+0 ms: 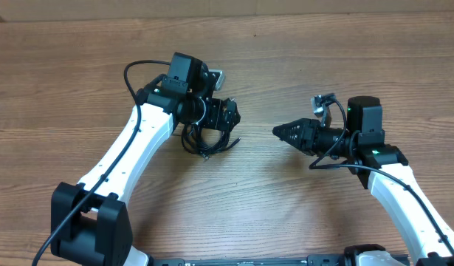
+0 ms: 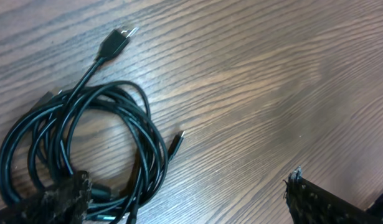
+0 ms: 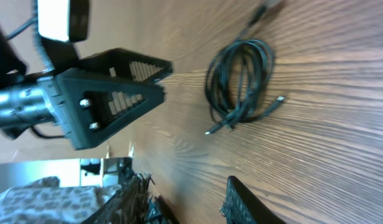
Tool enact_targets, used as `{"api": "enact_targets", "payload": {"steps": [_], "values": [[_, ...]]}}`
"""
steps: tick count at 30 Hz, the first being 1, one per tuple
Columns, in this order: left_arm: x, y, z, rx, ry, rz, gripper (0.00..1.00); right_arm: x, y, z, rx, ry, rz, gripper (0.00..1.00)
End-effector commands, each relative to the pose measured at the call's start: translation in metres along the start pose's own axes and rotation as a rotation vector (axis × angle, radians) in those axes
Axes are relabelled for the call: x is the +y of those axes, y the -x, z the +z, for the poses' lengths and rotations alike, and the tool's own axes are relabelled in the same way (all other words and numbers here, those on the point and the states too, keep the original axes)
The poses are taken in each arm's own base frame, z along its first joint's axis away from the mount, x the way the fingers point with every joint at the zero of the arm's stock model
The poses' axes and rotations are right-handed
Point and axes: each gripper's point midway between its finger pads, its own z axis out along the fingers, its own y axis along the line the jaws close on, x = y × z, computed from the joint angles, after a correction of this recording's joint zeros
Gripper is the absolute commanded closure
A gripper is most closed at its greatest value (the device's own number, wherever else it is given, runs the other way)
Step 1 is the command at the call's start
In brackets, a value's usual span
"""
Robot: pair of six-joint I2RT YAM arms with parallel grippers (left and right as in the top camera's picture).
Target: Untangle cables
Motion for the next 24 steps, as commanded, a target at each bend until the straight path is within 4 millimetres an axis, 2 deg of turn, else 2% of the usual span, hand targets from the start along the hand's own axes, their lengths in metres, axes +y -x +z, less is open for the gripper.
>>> {"api": "enact_targets", "payload": {"steps": [1, 3, 5, 7, 9, 12, 14, 15, 16, 20, 23, 24], "values": [[0.003, 0.003, -0.011, -0.014, 0.052, -0.025, 0.00, -0.008, 0.008, -0.001, -0.038, -0.059, -0.003, 0.60], [0.021, -0.005, -0.010, 0.004, 0.150, -0.134, 0.00, -0.010, 0.009, -0.001, -0.042, -0.068, -0.002, 0.60], [0.054, -0.021, -0.016, 0.012, 0.348, -0.394, 0.00, -0.012, 0.010, -0.002, -0.049, -0.078, -0.002, 0.59], [0.069, -0.035, -0.019, 0.008, 0.442, -0.589, 0.00, -0.015, 0.011, -0.002, -0.057, -0.094, 0.002, 0.59], [0.074, -0.043, -0.018, -0.001, 0.475, -0.728, 0.01, -0.017, 0.011, -0.002, -0.061, -0.107, 0.006, 0.59], [0.076, -0.041, -0.011, -0.021, 0.471, -0.776, 0.00, -0.019, 0.010, -0.002, -0.058, -0.116, 0.015, 0.59], [0.079, -0.045, -0.007, -0.017, 0.480, -0.816, 0.16, -0.020, 0.009, -0.002, -0.055, -0.118, 0.020, 0.59], [0.082, -0.051, -0.004, -0.016, 0.492, -0.875, 0.29, -0.021, 0.009, -0.002, -0.054, -0.123, 0.024, 0.59], [0.084, -0.056, -0.003, -0.017, 0.502, -0.934, 0.37, -0.022, 0.008, -0.003, -0.054, -0.131, 0.028, 0.58], [0.099, -0.076, -0.001, -0.029, 0.557, -1.125, 0.41, -0.030, 0.007, -0.004, -0.058, -0.170, 0.048, 0.58], [0.111, -0.084, -0.003, -0.046, 0.618, -1.136, 0.55, -0.030, 0.007, -0.004, -0.058, -0.170, 0.048, 0.57], [0.114, -0.087, -0.004, -0.048, 0.638, -1.131, 0.62, -0.032, 0.008, -0.004, -0.065, -0.181, 0.049, 0.55]]}}
